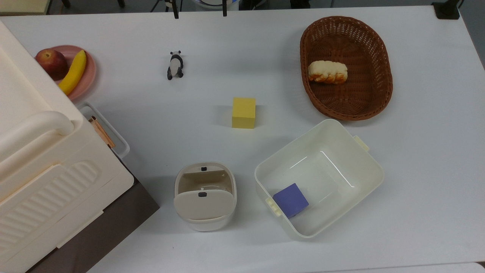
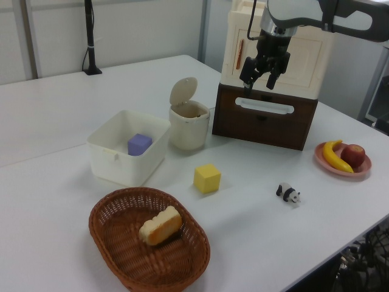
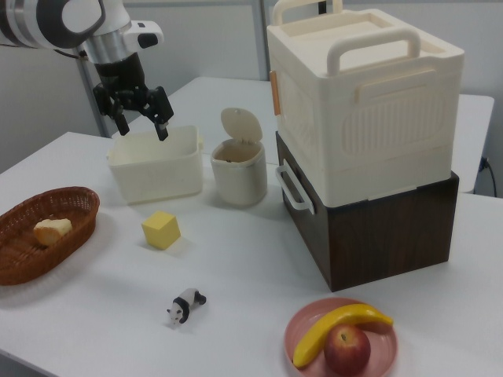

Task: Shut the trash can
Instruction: 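Move the gripper from above the cabinet toward the trash can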

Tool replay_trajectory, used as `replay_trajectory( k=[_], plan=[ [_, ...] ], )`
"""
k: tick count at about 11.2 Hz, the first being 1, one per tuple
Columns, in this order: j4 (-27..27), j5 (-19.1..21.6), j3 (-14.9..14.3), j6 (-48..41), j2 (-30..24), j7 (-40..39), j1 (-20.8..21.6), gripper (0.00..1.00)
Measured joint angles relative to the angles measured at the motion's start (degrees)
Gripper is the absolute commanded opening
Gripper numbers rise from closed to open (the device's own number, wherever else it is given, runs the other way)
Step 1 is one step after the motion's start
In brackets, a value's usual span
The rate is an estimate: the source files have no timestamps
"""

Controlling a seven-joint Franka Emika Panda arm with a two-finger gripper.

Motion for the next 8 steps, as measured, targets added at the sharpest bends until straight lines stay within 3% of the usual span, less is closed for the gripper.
replay_trajectory(
  k=[4,6,7,8],
  plan=[
    [-0.02,0.00,0.06,-0.05,0.00,-0.11,0.19,0.97],
    [-0.02,0.00,0.06,-0.05,0.00,-0.11,0.19,0.61],
    [-0.02,0.00,0.06,-0.05,0.00,-0.10,0.19,0.30],
    [-0.02,0.00,0.06,-0.05,0.00,-0.11,0.19,0.07]
  ],
)
